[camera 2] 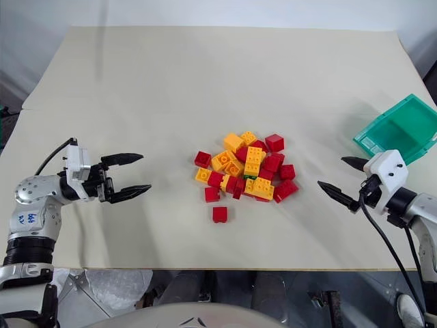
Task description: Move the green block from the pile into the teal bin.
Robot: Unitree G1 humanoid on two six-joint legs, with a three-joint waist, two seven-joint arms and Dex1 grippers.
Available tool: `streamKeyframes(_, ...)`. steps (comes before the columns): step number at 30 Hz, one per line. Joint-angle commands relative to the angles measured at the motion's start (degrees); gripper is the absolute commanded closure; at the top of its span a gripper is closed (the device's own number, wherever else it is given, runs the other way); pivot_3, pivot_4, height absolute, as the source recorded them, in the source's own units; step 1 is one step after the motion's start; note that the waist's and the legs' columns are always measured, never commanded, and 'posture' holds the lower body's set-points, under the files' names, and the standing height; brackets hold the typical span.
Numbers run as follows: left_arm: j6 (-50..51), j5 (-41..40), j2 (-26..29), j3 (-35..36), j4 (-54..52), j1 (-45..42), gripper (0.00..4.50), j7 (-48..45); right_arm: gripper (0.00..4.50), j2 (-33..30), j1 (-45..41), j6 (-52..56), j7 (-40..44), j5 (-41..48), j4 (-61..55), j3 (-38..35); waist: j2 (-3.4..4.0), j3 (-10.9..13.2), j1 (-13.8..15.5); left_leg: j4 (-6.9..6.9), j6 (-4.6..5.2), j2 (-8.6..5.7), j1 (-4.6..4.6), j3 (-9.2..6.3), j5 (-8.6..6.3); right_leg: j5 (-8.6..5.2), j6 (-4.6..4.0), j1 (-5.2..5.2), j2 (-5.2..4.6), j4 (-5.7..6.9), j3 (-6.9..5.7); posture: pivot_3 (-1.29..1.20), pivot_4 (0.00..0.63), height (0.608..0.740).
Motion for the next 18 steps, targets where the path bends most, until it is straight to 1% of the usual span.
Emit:
streamKeyframes(1,0.9,-0.6,0.3,0.3,-0.2,-1.9,0.00,-0.1,0.03,-0.4,0.3,1.4,0.1,1.9,-4.1,-2.3,0.00,0.0,0.0,0.01,0.00,0.00,0.00,0.00,0.00,0.00,0.00,0.00,0.00,0.01,0.00,0.00,0.150,0.740)
streamKeyframes(4,1.4,0.3,-0.2,0.8,-0.5,-2.5,0.00,3.0,0.03,-0.8,0.7,4.0,-1.0,2.1,-7.0,-2.5,0.00,0.0,0.0,0.02,0.00,0.00,0.01,0.00,0.00,0.00,0.00,0.00,0.00,0.03,0.01,0.00,0.150,0.740)
streamKeyframes(7,4.9,-1.1,0.0,0.5,-0.8,-3.3,0.00,3.1,0.03,-1.9,1.2,7.8,-1.5,2.4,-10.7,-2.3,0.00,0.0,0.0,0.02,0.00,0.00,0.00,0.01,0.00,0.00,0.00,0.00,0.00,0.03,0.02,0.00,0.150,0.740)
streamKeyframes(10,2.8,-0.1,-0.5,0.1,-1.7,-2.9,0.00,2.9,0.03,-2.4,1.8,12.3,-2.7,3.9,-16.4,-2.5,0.00,0.0,0.0,0.01,0.00,0.00,0.00,0.01,0.00,0.00,0.00,-0.02,0.00,0.04,0.02,0.00,0.150,0.740)
streamKeyframes(13,6.0,-1.5,-0.7,-0.2,-2.0,-3.3,0.00,2.0,0.03,-1.5,1.3,16.2,-3.5,8.4,-21.8,-3.0,0.00,0.0,0.0,0.03,0.00,0.00,0.00,0.01,0.00,0.00,0.00,-0.02,0.00,0.04,0.04,0.00,0.150,0.740)
streamKeyframes(16,3.8,-1.2,-1.6,-1.0,-1.2,-4.4,0.00,-0.6,0.60,-1.1,2.0,21.0,-5.4,14.2,-30.5,-2.3,0.00,0.0,0.1,0.04,0.00,0.00,0.00,0.00,0.00,0.00,0.00,-0.02,0.00,0.05,0.03,0.00,0.150,0.740)
streamKeyframes(17,3.5,-1.4,-2.1,-1.1,-1.0,-4.8,0.00,-1.7,0.87,-1.0,1.7,22.6,-6.5,15.7,-32.5,-1.5,0.00,0.0,0.2,0.04,0.00,0.00,-0.01,-0.02,0.00,0.00,0.00,-0.02,0.00,0.04,0.02,0.00,0.150,0.740)
streamKeyframes(18,3.1,-1.7,-2.5,-1.1,-0.9,-5.1,0.00,-2.8,1.24,-0.8,1.1,24.0,-7.5,16.7,-33.8,-0.5,-0.01,0.0,0.2,0.06,0.00,0.00,-0.02,-0.04,0.00,0.00,0.00,-0.02,0.00,0.04,0.01,0.00,0.150,0.740)
